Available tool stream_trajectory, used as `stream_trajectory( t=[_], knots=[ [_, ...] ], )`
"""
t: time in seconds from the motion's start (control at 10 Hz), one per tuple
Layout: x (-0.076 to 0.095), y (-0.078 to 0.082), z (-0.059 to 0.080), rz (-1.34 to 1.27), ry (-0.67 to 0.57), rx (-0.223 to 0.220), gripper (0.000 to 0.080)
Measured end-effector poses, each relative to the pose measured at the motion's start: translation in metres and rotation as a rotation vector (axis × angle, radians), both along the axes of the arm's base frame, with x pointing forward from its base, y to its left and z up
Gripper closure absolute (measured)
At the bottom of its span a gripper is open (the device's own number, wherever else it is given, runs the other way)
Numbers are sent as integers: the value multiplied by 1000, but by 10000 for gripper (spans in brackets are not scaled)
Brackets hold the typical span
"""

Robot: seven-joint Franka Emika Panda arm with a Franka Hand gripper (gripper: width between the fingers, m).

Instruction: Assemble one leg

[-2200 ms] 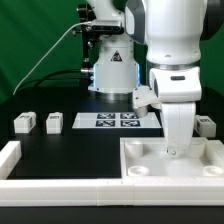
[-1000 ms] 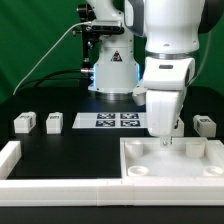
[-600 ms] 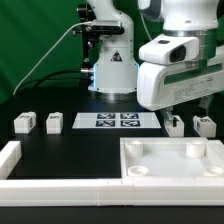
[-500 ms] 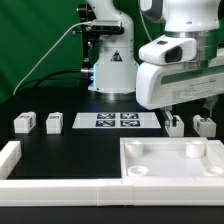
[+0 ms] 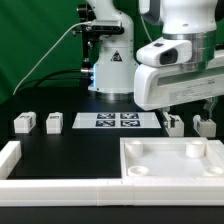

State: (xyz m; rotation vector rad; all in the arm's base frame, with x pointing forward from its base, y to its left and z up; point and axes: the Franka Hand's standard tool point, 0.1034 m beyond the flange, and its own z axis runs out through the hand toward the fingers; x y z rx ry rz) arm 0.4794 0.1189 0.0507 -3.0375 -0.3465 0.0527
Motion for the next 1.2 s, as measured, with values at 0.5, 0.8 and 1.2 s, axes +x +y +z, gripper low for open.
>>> stream_trajectory(
  t=[0.5, 0.8, 1.2],
  knots=[
    [-22, 54, -6, -74, 42, -11, 150],
    [-22, 52, -6, -68, 77, -20, 150],
    [-39, 57, -12, -74, 465, -117, 150]
  ],
)
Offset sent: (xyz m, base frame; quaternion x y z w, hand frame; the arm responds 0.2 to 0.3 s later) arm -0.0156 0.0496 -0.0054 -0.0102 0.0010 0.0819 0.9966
